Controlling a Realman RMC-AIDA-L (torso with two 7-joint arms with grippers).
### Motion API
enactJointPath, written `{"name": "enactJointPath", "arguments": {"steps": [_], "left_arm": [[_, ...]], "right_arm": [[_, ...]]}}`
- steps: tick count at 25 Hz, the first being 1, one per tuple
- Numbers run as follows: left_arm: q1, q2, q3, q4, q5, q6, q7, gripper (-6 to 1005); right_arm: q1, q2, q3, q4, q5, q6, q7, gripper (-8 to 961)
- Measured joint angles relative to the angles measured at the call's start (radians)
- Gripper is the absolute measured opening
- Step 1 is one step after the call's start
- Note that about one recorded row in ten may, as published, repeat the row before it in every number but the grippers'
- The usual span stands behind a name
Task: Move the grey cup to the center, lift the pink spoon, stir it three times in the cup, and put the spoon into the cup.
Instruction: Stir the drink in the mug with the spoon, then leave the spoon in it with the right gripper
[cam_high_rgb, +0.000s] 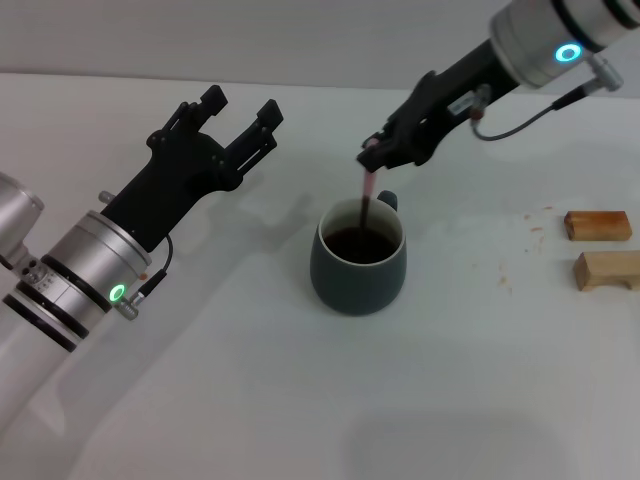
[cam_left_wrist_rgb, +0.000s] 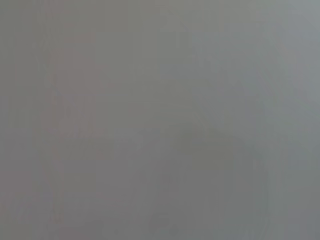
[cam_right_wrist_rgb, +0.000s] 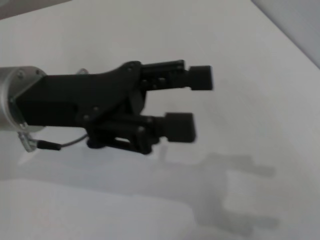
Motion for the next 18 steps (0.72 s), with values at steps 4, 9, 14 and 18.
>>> {"name": "enactJointPath", "arguments": {"steps": [4,9,14,18], "left_arm": [[0.003,0.000,0.000,0.000,0.000,0.002,0.000,829],[0.005,0.000,0.001,0.002,0.000,0.003,0.000,829],[0.005,0.001,0.001,0.003,0.000,0.004,-0.008,829],[0.006,0.003,0.002,0.007,0.000,0.004,-0.014,829]], "right_arm": [[0.017,0.017,-0.009,0.001,-0.006,0.003,-0.004,212],[0.029,0.029,-0.015,0.001,-0.007,-0.002,-0.005,215],[0.021,0.036,-0.015,-0.006,-0.007,-0.022,-0.005,217],[0.010,0.037,-0.012,-0.011,-0.007,-0.032,-0.002,219]]}}
